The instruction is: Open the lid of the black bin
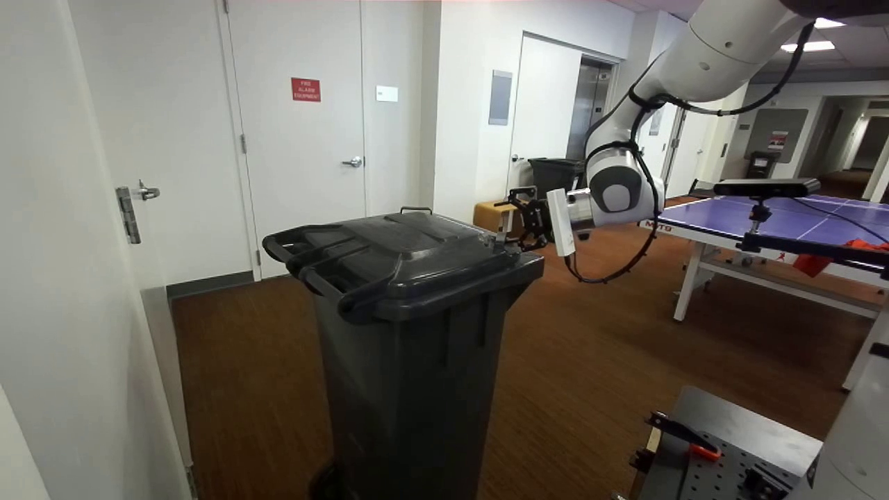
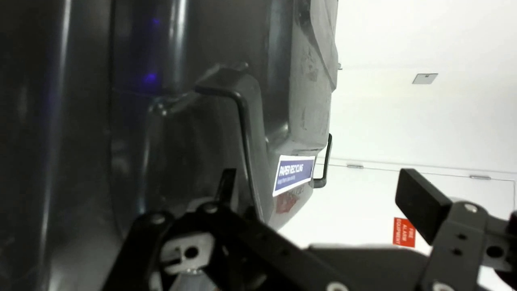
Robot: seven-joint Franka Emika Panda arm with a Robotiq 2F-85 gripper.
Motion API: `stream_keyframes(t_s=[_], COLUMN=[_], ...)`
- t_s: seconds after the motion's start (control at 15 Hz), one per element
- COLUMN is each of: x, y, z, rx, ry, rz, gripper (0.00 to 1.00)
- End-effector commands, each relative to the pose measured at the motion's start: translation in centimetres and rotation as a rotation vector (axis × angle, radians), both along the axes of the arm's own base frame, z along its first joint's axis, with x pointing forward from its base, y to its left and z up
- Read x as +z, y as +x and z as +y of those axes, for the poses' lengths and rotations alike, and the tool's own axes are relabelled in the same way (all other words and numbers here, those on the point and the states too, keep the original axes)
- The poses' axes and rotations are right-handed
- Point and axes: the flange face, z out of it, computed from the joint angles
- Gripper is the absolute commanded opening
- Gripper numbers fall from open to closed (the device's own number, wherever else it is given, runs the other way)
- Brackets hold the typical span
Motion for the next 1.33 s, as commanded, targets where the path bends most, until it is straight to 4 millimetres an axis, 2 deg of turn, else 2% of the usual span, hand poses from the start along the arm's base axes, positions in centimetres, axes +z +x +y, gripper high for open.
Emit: stream_keyframes(t_s=[0.0,0.07,0.53,0.73,0.93,1.27], x=[-0.1,-0.2,-1.7,-1.9,-1.0,2.1], y=[1.0,1.2,1.7,1.6,1.0,-0.3], z=[-0.6,-0.5,0.0,0.0,0.3,1.0], rx=[-0.018,-0.013,0.004,0.006,0.018,0.048], ry=[0.008,0.007,0.003,-0.002,-0.049,-0.127], rz=[-0.052,-0.056,-0.020,-0.009,-0.016,-0.033], gripper=[0.75,0.74,0.19,0.01,0.03,0.03])
